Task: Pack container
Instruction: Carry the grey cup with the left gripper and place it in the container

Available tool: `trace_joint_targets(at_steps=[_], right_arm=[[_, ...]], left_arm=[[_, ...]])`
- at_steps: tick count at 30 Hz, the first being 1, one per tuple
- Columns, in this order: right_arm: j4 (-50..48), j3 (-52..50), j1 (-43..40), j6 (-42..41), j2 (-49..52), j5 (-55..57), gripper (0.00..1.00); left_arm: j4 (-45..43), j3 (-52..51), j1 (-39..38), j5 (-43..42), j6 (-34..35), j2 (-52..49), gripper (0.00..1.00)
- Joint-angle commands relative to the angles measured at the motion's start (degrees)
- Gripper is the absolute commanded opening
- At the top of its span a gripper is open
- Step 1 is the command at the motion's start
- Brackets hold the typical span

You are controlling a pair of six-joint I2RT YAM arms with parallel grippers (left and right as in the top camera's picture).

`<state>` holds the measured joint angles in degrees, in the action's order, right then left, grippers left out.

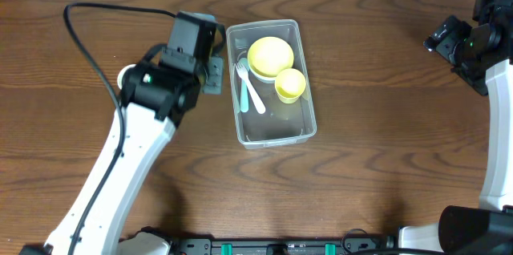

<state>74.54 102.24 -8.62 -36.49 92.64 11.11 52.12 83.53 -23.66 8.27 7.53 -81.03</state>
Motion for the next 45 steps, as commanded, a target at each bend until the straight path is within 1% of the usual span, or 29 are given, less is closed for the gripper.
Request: trace_joint_targets(at_steps=[1,11,16,24,30,34,38,45], right_arm=[[0.1,0.0,-0.2,-0.8,0.3,0.2,0.99],[0.1,0.0,-0.2,-0.8,0.3,0.2,0.99],[0.1,0.0,-0.2,-0.8,0.3,0.2,0.99],[0.1,0.0,-0.2,-0.8,0.3,0.2,0.99],[0.1,0.0,-0.2,-0.8,0.3,0.2,0.99],[0.1,0.0,-0.2,-0.8,0.3,0.2,0.99],[0.1,0.0,-0.2,-0.8,0.3,0.2,0.99],[0.1,0.0,-0.2,-0.8,0.3,0.2,0.99]], left_arm=[[1.1,0.2,-3.7,-4.9,0.3,0.2,0.06],[5.8,0.2,-16.3,-6.3,0.3,-3.7,0.06],[5.5,0.1,-19.4,-6.3,0.1,-7.7,0.06],[5.0,0.1,-19.5,-6.2,-0.2,-16.4,0.06],[0.9,0.1,-19.5,-6.2,-2.5,-20.7,0.06],[-2.9,0.1,-19.4,-5.6,-3.5,-21.9,0.06],[-5.5,0.1,-19.2,-2.5,-3.4,-22.0,0.06],[-5.6,0.1,-17.7,-1.2,-3.4,-22.0,0.06]])
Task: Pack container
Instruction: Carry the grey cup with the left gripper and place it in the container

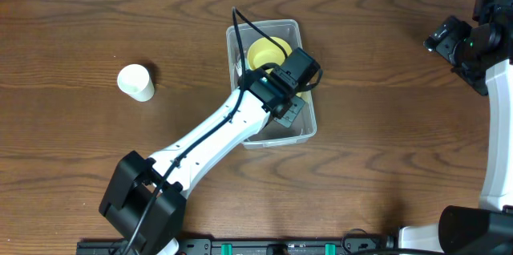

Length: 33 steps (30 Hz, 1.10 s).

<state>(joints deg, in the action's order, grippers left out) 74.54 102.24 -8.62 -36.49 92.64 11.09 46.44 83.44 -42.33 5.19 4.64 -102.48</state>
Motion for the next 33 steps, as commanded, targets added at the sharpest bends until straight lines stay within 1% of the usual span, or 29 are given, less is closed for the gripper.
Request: trace_joint_targets(at_steps=[1,11,25,33], right_arm=[[0.1,0.0,-0.2,-0.8,0.3,0.3,0.99],[0.1,0.0,-0.2,-0.8,0.3,0.3,0.99],[0.1,0.0,-0.2,-0.8,0.3,0.3,0.99],[0.1,0.0,-0.2,-0.8,0.3,0.3,0.99]], left_arm=[[0.1,0.2,1.1,1.9,-0.5,-0.5,0.06],[0.4,0.2,1.1,1.0,-0.5,-0.5,0.06],[8.8,-0.1,1.2,0.8,-0.5,-0.5,0.06],[9.2,-1.7,1.2,-0.2,0.2,-0.5,0.06]])
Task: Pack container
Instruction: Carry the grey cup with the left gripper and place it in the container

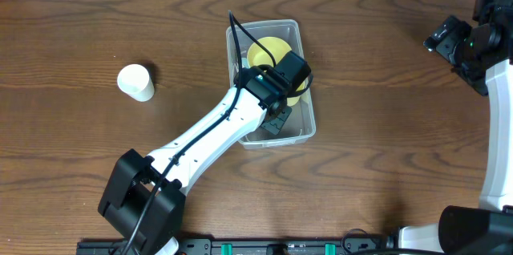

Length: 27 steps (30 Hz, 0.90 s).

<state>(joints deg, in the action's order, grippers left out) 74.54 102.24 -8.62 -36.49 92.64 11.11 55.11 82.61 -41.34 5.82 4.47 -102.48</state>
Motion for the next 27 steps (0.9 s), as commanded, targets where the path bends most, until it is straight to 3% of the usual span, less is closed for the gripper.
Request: trace_joint_targets(at_steps=[1,11,12,15,18,27], right_arm=[[0.1,0.0,-0.2,-0.8,0.3,0.2,0.99],[0.1,0.0,-0.2,-0.8,0.3,0.2,0.99],[0.1,0.0,-0.2,-0.8,0.3,0.2,0.99],[0.1,0.0,-0.2,-0.8,0.3,0.2,0.99],[0.1,0.0,-0.2,-0.8,0.3,0.2,0.99],[0.1,0.0,-0.2,-0.8,0.3,0.2,0.99]], left_arm=[[1.0,-0.9,0.2,-1.9,0.3,-0.5,0.06],[3.9,-0.9,0.1,-3.8,0.3,-0.5,0.06],[3.9,-0.9,0.1,-3.8,0.3,-0.5,0.08],[4.0,-0.9,0.1,-3.8,0.3,-0.5,0.36],[4.0,-0.9,0.1,-3.8,0.3,-0.5,0.46],[3.3,-0.9,0.1,-3.7,0.3,-0.5,0.47]])
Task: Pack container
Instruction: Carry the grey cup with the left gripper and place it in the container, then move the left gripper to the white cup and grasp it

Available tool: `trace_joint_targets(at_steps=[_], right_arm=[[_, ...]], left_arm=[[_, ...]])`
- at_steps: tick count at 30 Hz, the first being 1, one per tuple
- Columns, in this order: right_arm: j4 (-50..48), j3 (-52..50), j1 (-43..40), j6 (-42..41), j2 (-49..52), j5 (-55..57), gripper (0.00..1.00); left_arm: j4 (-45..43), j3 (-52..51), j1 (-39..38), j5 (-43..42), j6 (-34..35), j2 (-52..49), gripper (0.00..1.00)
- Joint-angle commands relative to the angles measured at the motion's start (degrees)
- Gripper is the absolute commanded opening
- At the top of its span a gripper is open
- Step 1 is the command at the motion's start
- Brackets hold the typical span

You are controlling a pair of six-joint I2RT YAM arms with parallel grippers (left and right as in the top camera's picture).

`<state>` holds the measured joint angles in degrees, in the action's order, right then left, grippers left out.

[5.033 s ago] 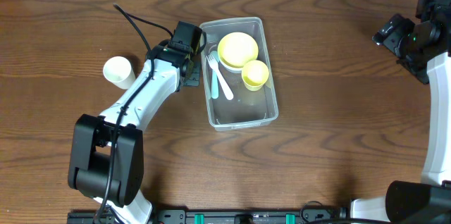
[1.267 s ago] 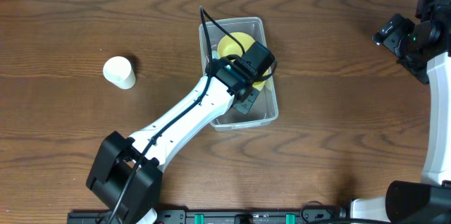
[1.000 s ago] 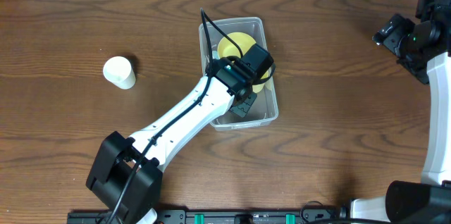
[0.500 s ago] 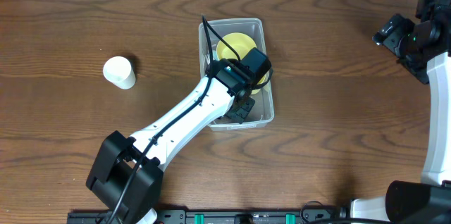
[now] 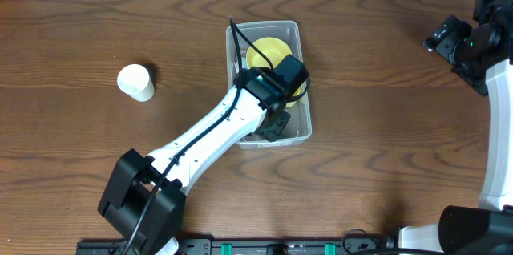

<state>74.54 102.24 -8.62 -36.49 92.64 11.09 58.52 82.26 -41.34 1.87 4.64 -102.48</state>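
Observation:
The clear plastic container (image 5: 298, 29) lies in the middle of the table in the overhead view. A yellow bowl (image 5: 267, 47) sits in its far half. My left arm reaches over the container from the near left and covers its middle. The left gripper (image 5: 272, 128) is down inside the near end, and its jaws are too dark to read. A sliver of a yellow cup (image 5: 301, 99) shows beside the wrist. A white cup (image 5: 136, 82) stands on the table far to the left. My right gripper (image 5: 443, 38) is raised at the far right edge.
A black cable (image 5: 238, 38) from the left arm loops over the container's left wall. The left arm's base (image 5: 140, 207) stands at the near left. The right arm's post (image 5: 497, 127) runs down the right edge.
The left gripper has stayed low in the near end of the container. The container's near right corner has shifted slightly to the left. The right arm has not moved.
At first the left arm was left of the container, which held a yellow bowl, a yellow cup and a teal spoon. Then the arm reached over the container, with a white cup showing at the left. It has since stayed low in the near end.

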Motion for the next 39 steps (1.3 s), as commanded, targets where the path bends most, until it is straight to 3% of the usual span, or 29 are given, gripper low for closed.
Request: trace_joint_targets(at_steps=[1,14,20,30,39], right_arm=[[0.1,0.0,-0.2,-0.8,0.3,0.3,0.99],[0.1,0.0,-0.2,-0.8,0.3,0.3,0.99],[0.1,0.0,-0.2,-0.8,0.3,0.3,0.99],[0.1,0.0,-0.2,-0.8,0.3,0.3,0.99],[0.1,0.0,-0.2,-0.8,0.3,0.3,0.99]], left_arm=[[-0.3,-0.5,0.2,0.2,0.2,-0.5,0.47],[0.5,5.1,4.1,3.3,0.3,0.7,0.48],[0.3,13.5,14.3,4.9,0.3,2.8,0.66],[-8.4,14.4,34.5,2.8,0.6,-0.1,0.66],[-5.2,14.2,41.1,-0.4,0.6,-5.5,0.66]])
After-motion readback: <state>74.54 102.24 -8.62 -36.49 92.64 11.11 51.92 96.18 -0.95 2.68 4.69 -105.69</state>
